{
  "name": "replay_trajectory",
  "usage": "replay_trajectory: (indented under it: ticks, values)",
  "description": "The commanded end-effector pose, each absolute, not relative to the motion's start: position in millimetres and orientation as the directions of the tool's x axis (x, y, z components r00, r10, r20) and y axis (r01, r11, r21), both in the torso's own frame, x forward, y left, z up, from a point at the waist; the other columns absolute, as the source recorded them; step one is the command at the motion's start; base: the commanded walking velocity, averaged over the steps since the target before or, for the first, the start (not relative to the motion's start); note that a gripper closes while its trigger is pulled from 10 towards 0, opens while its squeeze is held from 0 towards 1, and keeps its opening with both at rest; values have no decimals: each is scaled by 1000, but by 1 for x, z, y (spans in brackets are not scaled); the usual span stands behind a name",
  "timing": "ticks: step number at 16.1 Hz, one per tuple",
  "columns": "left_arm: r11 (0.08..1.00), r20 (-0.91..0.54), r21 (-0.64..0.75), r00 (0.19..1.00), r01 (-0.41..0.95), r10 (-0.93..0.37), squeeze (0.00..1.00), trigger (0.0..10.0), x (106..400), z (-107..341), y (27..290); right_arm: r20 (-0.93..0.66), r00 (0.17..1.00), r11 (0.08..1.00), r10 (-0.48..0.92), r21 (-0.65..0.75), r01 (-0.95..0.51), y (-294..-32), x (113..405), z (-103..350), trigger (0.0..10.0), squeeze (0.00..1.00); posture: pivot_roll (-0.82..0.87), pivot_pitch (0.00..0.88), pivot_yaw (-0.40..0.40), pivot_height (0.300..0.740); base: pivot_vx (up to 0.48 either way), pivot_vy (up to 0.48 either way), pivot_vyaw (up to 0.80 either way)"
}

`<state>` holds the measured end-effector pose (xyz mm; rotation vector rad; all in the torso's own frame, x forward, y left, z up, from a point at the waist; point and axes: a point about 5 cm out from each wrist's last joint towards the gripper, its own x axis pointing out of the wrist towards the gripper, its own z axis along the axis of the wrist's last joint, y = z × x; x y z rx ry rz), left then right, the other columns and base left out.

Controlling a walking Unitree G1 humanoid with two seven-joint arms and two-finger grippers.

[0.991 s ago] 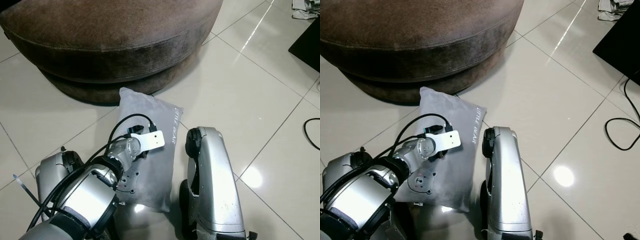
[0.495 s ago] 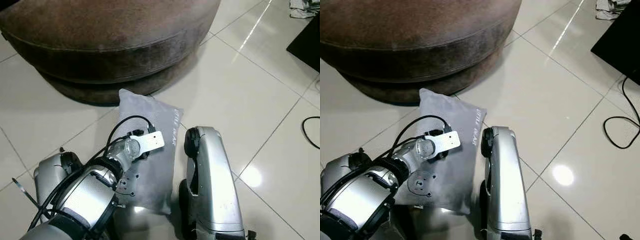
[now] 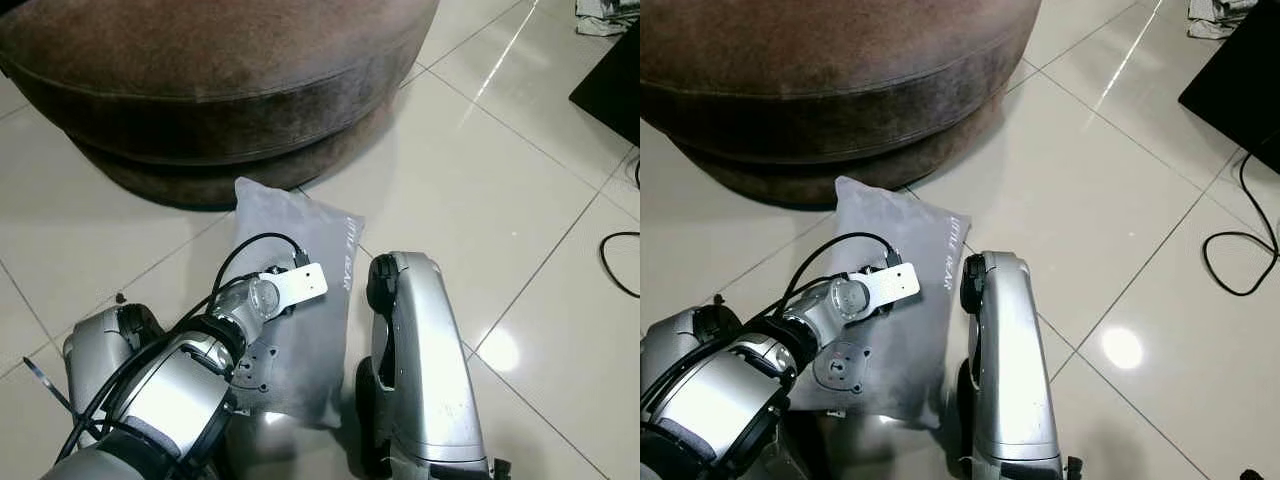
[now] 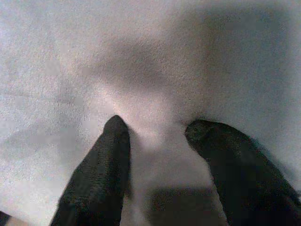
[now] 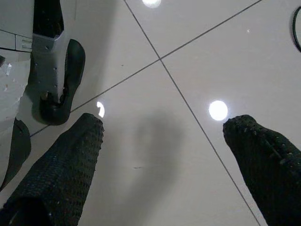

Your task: Move the pillow to the sofa from floor

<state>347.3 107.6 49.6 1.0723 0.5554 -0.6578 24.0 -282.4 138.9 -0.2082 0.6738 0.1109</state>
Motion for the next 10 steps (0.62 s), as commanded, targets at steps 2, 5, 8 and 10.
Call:
replay_trajectory:
  ticks: [2,5,8,10]
  values:
    - [402,-700,583,688,706,-192,0,0,339,37,107,-649,760,974,31,-151,-168,-284,21,136,10000,0,-663,354,-96,306,0,0,0]
    - [360,-715,584,671,727,-196,0,0,339,37,107,-648,761,974,40,-146,-176,-283,23,135,10000,0,-654,353,-96,306,0,0,0]
    - [415,-697,580,691,701,-194,0,0,341,40,107,-645,763,974,50,-138,-181,-280,27,132,10000,0,-643,352,-95,306,0,0,0]
    - [424,-698,572,688,702,-198,0,0,341,40,107,-647,760,974,53,-135,-183,-280,27,130,10000,0,-637,352,-95,306,0,0,0]
